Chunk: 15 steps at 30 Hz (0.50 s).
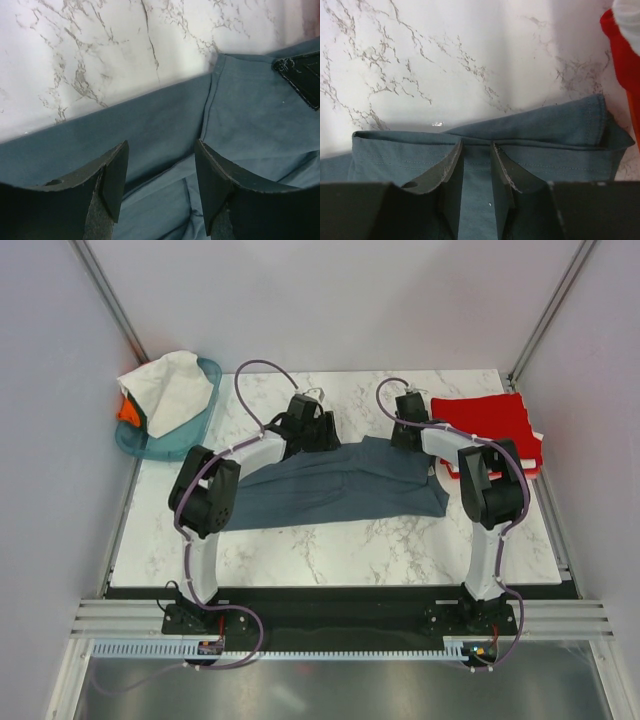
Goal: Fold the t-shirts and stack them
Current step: Fold the tshirt
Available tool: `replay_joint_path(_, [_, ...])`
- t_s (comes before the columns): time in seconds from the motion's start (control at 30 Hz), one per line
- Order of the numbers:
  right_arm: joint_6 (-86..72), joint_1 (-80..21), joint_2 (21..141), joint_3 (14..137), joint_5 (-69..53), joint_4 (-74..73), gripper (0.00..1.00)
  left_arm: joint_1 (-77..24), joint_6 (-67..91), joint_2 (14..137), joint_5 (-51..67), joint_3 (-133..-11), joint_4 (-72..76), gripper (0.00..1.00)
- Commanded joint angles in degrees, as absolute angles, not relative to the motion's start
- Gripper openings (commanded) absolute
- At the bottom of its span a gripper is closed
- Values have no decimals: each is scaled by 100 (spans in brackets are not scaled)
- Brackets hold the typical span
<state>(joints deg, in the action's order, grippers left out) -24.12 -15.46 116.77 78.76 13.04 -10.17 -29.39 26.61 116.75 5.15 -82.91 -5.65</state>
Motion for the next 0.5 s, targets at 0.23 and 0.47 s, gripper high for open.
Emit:
replay_joint_path(0.23, [-2215, -1679, 11821, 8218, 1644, -1292, 32, -2944, 2681, 12050, 791, -8895, -888, 62])
replay_joint_path(0.47, [-2267, -1679, 11602, 8218, 1652, -1309, 1, -2936, 2558, 12076, 712, -8973, -957, 63])
